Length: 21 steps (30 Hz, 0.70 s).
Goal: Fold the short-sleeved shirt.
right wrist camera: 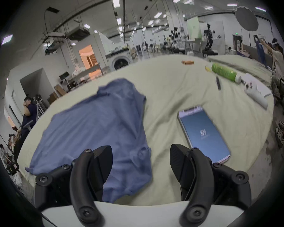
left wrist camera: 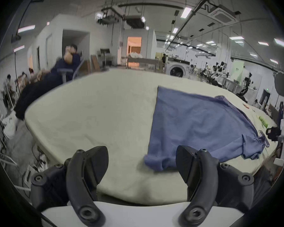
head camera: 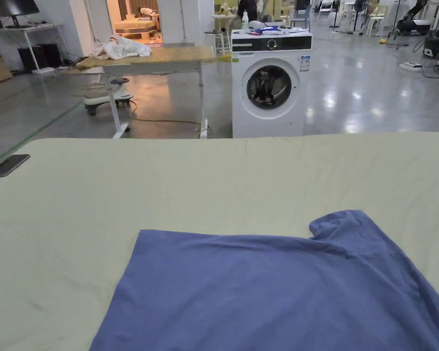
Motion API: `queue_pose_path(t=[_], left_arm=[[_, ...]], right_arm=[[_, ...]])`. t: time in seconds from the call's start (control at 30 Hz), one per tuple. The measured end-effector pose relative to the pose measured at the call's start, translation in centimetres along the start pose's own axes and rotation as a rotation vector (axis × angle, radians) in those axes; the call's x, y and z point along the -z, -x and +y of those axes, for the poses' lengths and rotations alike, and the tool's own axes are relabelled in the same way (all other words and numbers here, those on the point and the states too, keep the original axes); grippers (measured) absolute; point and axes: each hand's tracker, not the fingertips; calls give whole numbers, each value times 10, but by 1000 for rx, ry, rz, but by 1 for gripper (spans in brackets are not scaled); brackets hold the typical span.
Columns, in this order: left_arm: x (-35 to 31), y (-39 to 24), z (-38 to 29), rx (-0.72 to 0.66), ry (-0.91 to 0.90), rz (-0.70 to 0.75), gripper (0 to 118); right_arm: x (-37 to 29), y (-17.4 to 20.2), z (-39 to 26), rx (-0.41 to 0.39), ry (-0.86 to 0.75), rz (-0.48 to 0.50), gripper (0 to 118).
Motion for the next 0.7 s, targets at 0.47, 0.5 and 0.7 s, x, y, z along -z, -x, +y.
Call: queue_pose_path(t=[0.47,0.5,0.7], left_arm=[[-87,-79,80,214,-331,-132,86],[-89,-80,82,192,-341,-159,85],[-102,-101,102,184,-402,-213,33]], right_arm=[[-89,80,31,-277,-310,161,58],[-90,84,30,-274,-309,173,54],[-92,100,22,-353,-302,170,5]])
